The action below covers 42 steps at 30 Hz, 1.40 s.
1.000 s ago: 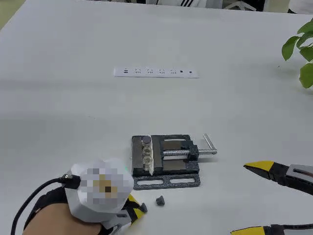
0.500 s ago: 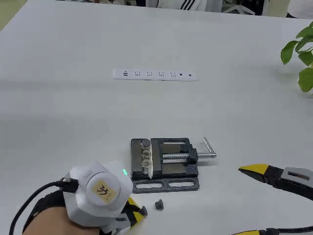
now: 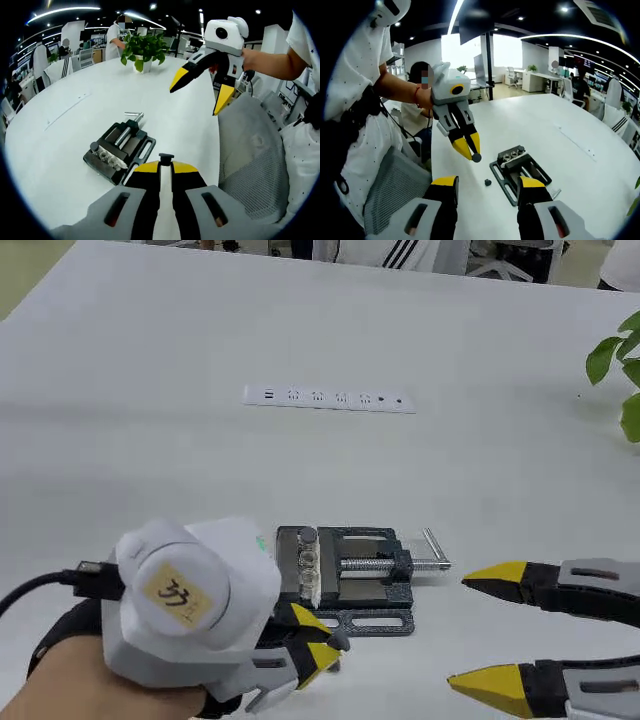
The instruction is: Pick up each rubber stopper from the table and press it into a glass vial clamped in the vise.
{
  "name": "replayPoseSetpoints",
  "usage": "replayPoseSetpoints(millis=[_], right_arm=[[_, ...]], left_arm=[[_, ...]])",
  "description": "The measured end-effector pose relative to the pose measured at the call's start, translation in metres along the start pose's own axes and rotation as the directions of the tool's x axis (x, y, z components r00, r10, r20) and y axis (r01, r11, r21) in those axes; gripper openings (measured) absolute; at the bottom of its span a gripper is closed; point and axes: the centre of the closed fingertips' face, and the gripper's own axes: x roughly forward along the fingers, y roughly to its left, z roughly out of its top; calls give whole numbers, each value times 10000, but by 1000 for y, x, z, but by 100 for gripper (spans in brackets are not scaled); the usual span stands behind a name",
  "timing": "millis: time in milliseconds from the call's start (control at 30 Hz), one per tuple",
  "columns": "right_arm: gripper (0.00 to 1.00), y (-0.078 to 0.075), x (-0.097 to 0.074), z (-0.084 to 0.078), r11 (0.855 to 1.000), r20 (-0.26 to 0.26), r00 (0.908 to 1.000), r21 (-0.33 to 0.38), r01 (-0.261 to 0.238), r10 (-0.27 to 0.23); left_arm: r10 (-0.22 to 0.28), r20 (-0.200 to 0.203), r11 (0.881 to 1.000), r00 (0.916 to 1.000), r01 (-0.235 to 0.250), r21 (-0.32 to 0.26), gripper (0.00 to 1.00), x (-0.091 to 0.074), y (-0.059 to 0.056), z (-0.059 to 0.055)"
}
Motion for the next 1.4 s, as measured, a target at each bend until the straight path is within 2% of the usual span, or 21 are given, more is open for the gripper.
replayPoseSetpoints(millis=[67,200,333,367,467,633,900,1400], right_arm=[[40,5,3,8,9993,31,9993,62,-371,371],[37,14,8,21,9955,-9,9965,-436,-839,840],[30,23,10,29,9885,-16,9910,-710,-1338,1340],[26,24,11,30,9873,-23,9897,-700,-1429,1431],[22,28,12,31,9838,-161,9857,-619,-1685,1678],[14,33,12,32,9779,-211,9806,-735,-1959,1948],[11,40,13,31,9707,-371,9739,-804,-2263,2239],[8,42,12,32,9672,-353,9701,-754,-2424,2403]], left_arm=[[-124,184,9997,9998,120,202,4,-3,-5,10],[-414,476,9983,9980,393,441,4,-6,-17,25],[-686,726,9960,9950,642,616,4,-8,-26,35],[-808,874,9956,9929,762,553,4,-9,-29,39],[-890,967,9943,9913,827,675,4,-10,-33,44],[-1045,1008,9921,9894,967,800,4,-11,-40,46],[-1230,1065,9889,9867,1129,961,4,-13,-47,50],[-1351,1078,9844,9849,1211,1274,4,-16,-48,53]])
